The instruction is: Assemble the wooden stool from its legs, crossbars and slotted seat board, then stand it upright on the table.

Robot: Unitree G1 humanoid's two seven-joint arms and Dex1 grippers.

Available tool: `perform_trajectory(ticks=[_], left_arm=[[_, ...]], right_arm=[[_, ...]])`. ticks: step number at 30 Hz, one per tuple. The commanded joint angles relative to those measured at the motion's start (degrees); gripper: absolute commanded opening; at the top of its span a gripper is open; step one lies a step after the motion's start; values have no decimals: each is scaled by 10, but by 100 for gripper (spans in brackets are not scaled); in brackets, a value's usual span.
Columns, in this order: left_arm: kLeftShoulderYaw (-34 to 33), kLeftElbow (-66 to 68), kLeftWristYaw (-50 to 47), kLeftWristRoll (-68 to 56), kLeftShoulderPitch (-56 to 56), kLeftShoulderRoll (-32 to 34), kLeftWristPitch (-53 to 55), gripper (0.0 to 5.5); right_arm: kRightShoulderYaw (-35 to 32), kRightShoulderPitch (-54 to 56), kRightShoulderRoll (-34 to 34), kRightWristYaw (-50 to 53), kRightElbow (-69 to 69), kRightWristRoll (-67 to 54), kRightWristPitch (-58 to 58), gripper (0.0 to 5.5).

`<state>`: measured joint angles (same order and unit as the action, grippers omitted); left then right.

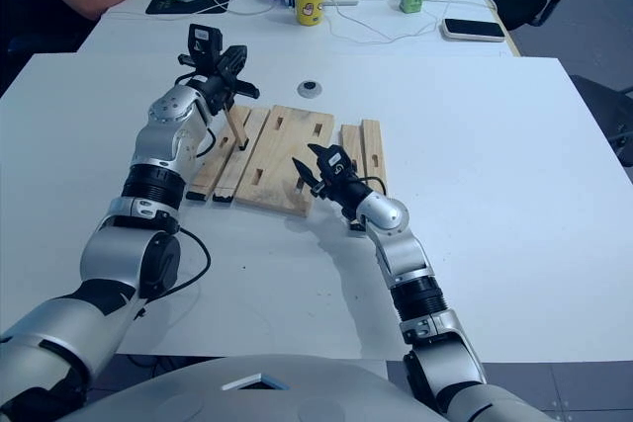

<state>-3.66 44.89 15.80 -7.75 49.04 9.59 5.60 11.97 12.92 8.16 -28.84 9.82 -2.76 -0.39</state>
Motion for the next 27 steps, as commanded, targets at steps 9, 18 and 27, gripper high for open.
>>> perform_trajectory(ticks=[9, 18, 27], left_arm=[[-39, -25, 2, -18, -25, -15, -152, 3], [-55, -63, 8, -27, 2, 1, -181, 3], [-22, -99, 38, -12, -25, -12, -212, 3]], right_arm=[[3, 5, -3, -9, -1, -4, 4, 207], [8, -3, -6, -8, -6, -1, 8, 207], [14, -1, -7, -7, -2, 4, 12, 207]])
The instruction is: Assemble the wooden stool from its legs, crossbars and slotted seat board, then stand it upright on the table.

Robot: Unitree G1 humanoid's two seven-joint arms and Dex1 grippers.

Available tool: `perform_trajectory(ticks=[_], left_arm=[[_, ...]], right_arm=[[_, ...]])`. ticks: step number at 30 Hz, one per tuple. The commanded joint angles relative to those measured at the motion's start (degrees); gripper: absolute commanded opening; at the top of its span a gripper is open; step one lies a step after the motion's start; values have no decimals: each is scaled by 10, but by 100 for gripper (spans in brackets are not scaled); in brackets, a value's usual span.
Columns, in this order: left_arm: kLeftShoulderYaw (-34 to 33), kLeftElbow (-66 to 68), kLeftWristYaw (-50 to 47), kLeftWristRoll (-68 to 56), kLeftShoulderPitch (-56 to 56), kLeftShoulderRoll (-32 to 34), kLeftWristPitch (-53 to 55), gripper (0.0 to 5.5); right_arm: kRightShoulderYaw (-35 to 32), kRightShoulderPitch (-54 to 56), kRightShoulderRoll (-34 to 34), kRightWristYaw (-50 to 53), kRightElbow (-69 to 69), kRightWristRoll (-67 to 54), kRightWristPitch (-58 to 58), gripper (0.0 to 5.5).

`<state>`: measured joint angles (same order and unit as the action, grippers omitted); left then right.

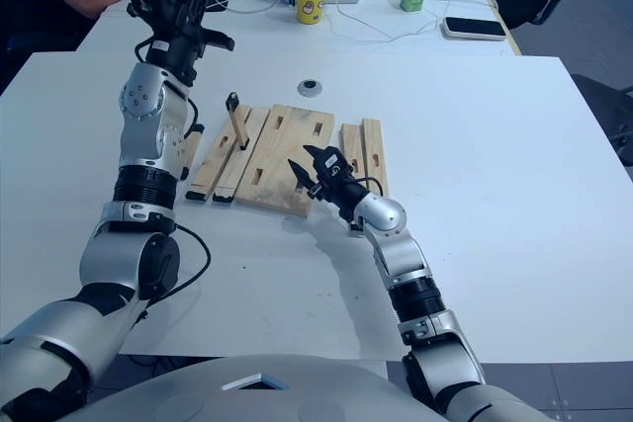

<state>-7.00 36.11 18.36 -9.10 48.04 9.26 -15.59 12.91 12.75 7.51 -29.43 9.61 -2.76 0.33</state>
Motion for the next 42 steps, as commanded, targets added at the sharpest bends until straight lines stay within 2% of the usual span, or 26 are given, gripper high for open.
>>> perform_trajectory(ticks=[1, 3, 7, 9, 15, 20, 24, 31, 37, 42], left_arm=[[15, -9, 17, 1, -21, -12, 8, 3], [18, 20, -2, 9, -35, -15, 61, 3], [33, 131, -21, 28, -55, -11, 236, 3], [22, 138, -31, 18, -65, -15, 260, 3], [34, 79, -61, 40, -36, -14, 190, 3], [34, -8, -94, 57, -58, -16, 104, 3], [27, -120, -118, 61, -108, -10, 101, 62], [49, -317, -108, 26, -248, -39, 220, 163], [61, -343, -103, 1, -275, -63, 279, 251], [61, -319, -100, 9, -263, -52, 307, 251]], right_arm=[[4, 1, -1, -1, 0, 3, 5, 207], [5, 2, -1, -2, -2, 2, 3, 207], [1, -1, -2, -2, -6, -7, -10, 207], [-4, 3, -8, -4, -1, -20, -21, 207], [-3, -2, 0, -5, -3, -17, -23, 207], [-11, -12, -5, -5, 26, -27, -16, 207], [-13, -18, 1, -10, 37, -25, -6, 207], [-26, -19, 3, -11, 41, -35, -10, 207], [-25, -18, -4, -12, 33, -36, -11, 207], [-24, -14, -7, -11, 28, -35, -13, 207]])
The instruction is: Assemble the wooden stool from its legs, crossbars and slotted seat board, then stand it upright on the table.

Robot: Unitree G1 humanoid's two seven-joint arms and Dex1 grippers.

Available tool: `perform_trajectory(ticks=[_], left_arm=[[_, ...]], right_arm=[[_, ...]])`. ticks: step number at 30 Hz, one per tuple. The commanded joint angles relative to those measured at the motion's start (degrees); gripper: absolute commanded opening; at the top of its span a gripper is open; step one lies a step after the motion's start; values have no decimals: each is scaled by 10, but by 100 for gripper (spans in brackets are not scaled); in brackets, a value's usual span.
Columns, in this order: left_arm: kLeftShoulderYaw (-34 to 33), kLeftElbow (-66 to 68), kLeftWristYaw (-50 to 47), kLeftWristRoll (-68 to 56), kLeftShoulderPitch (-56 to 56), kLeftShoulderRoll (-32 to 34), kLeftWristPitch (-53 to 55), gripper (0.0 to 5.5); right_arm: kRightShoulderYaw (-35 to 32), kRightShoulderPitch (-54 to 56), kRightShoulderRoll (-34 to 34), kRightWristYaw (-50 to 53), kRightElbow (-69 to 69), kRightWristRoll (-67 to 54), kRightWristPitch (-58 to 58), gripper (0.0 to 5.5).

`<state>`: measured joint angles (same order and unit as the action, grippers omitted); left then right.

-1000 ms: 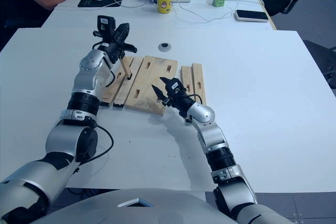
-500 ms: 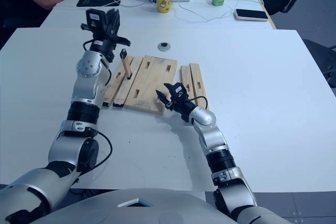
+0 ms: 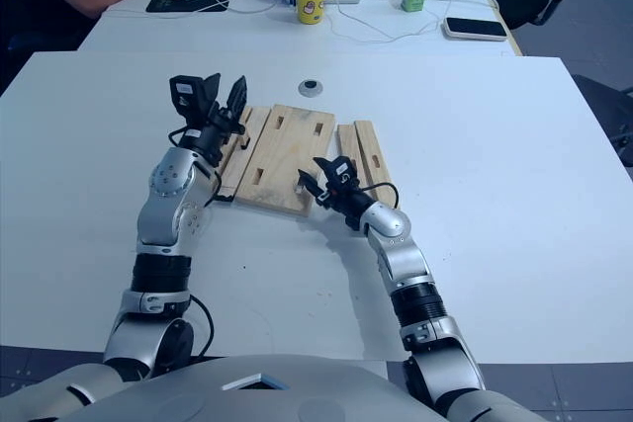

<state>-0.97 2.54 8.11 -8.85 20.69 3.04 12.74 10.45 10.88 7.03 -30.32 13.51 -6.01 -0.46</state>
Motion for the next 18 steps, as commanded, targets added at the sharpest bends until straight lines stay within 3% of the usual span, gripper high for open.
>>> perform_trajectory(ticks=[1, 8, 18], left_arm=[[-1, 25, 1, 7, 13, 12, 26, 251], [-4, 63, -3, 17, 18, 20, 43, 251], [-10, 61, 2, 12, 21, 23, 35, 101]], right_arm=[[0, 5, -3, -2, -14, -3, -7, 207], [-2, 9, -2, -2, -37, -8, -15, 207], [-4, 12, -1, 2, -50, -11, -22, 207]])
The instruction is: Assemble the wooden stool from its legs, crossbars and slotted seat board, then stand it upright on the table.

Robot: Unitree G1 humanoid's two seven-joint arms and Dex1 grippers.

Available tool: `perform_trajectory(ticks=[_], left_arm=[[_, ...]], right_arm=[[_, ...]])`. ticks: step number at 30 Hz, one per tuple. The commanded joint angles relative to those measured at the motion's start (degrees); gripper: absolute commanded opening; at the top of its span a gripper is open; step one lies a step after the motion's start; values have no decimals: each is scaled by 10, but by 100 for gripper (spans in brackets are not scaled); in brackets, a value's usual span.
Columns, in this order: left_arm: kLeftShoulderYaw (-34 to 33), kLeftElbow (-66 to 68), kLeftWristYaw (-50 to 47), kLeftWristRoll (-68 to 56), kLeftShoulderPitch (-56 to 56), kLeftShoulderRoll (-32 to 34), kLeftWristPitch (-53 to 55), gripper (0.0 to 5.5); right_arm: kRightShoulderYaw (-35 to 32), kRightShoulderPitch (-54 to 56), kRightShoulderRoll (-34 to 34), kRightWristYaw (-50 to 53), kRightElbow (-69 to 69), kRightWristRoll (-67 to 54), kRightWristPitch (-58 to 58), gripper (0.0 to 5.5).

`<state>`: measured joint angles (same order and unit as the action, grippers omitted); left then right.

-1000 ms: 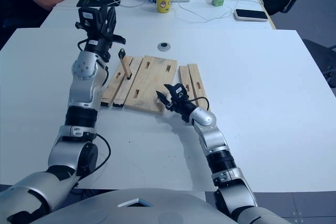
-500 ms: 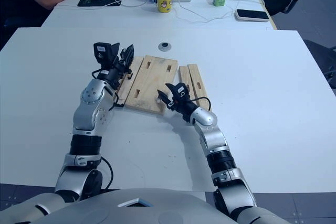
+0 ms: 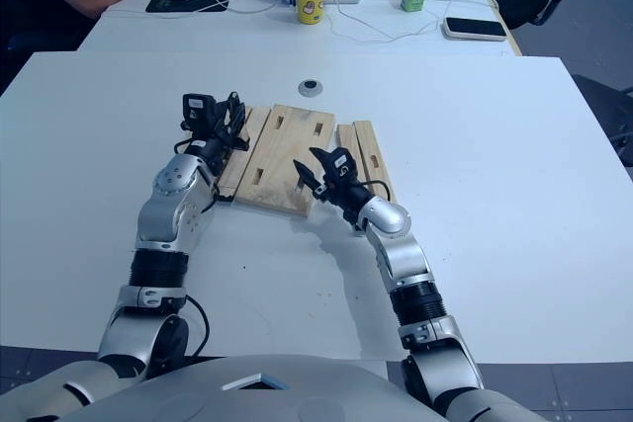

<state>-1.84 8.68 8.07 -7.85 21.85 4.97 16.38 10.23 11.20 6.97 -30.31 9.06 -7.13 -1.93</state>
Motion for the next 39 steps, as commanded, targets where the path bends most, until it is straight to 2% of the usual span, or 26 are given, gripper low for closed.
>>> perform_trajectory(ticks=[1, 5, 7, 11, 16, 22, 27, 35, 39], left_arm=[[-2, -1, 3, 2, 10, 4, -2, 90], [-4, -17, 7, -4, 13, 3, -9, 44], [-8, -33, 14, -14, 20, 3, -7, 44], [-15, -82, 27, -30, 43, 16, 15, 44], [-40, -132, 59, -77, 71, 41, 57, 44], [-127, -128, 163, -289, 120, 69, 189, 44], [-187, -112, 180, -420, 139, 90, 280, 44], [-198, -96, 182, -516, 141, 97, 358, 44], [-195, -90, 182, -534, 132, 93, 369, 44]], right_arm=[[-2, 9, 0, 2, -6, 0, -9, 207], [-8, 14, -4, 8, -12, -8, -18, 207], [-29, 21, -9, 25, -20, -20, -31, 207], [-111, 59, -15, 74, -24, -80, -87, 207], [-149, 98, 3, 28, -13, -153, -135, 207], [-256, 137, 46, -90, 31, -365, -290, 287], [-284, 159, 80, -142, 61, -444, -390, 374], [-314, 152, 68, -156, 33, -557, -507, 502], [-325, 155, 53, -141, 32, -591, -525, 506]])
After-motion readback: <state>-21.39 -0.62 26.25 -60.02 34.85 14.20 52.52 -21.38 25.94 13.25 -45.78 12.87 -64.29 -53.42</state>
